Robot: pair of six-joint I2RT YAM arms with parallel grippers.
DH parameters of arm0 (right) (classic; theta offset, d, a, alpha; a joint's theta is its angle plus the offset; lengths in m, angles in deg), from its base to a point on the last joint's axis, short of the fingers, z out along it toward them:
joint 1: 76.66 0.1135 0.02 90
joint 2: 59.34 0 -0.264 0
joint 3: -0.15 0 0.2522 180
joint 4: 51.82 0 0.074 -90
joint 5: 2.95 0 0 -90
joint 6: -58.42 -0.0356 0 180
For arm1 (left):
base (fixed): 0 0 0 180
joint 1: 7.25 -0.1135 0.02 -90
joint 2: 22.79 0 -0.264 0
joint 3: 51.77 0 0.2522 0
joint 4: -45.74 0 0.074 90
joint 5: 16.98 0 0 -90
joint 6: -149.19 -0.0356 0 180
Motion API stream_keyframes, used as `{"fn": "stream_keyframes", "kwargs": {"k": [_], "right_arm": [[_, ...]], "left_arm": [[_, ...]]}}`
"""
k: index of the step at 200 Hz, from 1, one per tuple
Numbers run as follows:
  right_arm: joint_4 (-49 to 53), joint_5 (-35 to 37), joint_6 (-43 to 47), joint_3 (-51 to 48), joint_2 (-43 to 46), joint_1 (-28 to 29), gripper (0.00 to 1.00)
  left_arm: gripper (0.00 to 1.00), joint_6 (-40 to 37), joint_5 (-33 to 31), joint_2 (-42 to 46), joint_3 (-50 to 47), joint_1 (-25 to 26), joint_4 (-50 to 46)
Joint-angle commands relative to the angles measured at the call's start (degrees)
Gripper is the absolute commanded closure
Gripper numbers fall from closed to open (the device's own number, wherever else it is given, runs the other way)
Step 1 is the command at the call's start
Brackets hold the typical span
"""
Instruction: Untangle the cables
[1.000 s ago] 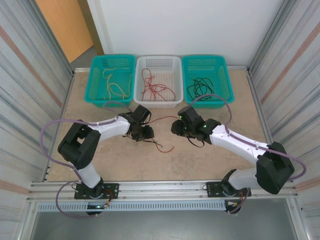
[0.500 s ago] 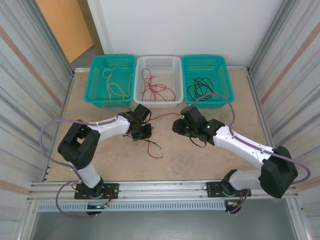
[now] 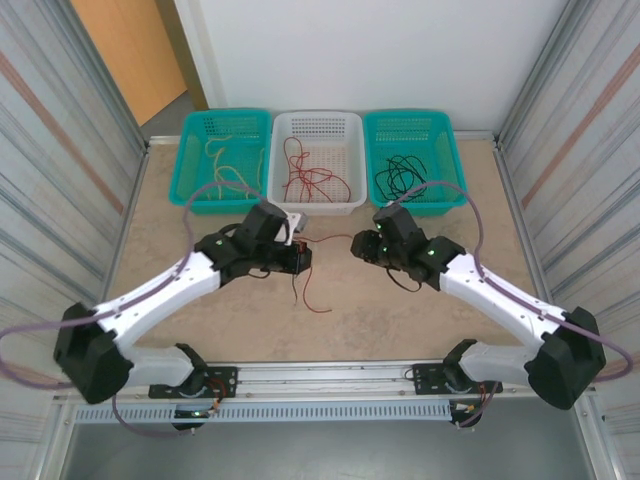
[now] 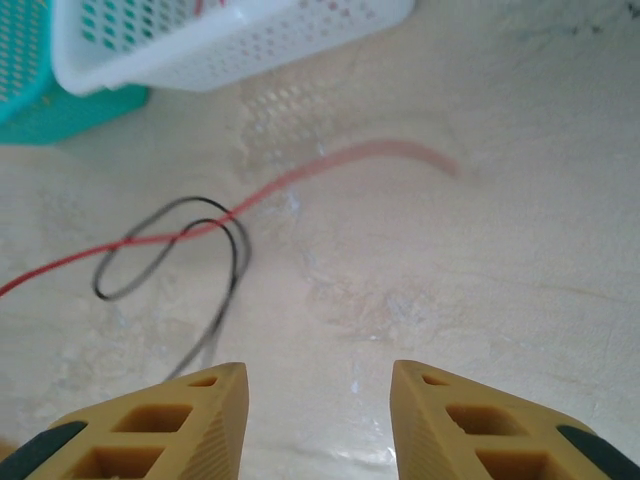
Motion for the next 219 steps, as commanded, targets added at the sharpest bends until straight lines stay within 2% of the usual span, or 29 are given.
{"fn": "stream_keyframes", "kwargs": {"k": [1, 13, 56, 79, 135, 168, 200, 219], "right_arm": [[0.82, -2.63, -1.05, 4.28, 3.5, -0.86, 0.55], [0.74, -3.39, -1.38, 6.43, 3.95, -0.6, 0.52], [-2.05, -8.27, -2.81, 10.8, 3.17, 0.95, 0.45], [-4.25, -9.48, -2.46, 10.82, 3.26, 3.01, 0.41], [-3.48, -7.94, 0.43, 10.64, 3.41, 4.9, 0.38], [-3.99, -9.19, -0.28, 10.24, 4.56, 4.29, 0.37], [-2.05, -7.93, 0.51, 10.61, 6.25, 4.15, 0.36], [-1.86, -7.61, 0.64, 9.66, 7.66, 3.68, 0.35]], "left_arm": [[1.0, -5.97, 11.03, 6.53, -0.48, 0.0, 7.51], [1.0, -6.55, 13.9, 8.88, -0.96, 0.0, 10.93], [1.0, -7.79, 15.92, 11.2, -2.39, 0.0, 16.83], [1.0, -6.09, 18.23, 12.38, -5.31, 0.0, 24.04], [1.0, -3.03, 26.54, 12.03, -4.46, -0.18, 33.54], [1.0, -2.85, 26.49, 11.99, -4.78, -0.98, 36.43], [1.0, 4.4, 28.89, 10.32, -6.87, -3.97, 45.97], [1.0, 5.95, 29.91, 9.44, -6.3, -4.71, 47.6]]}}
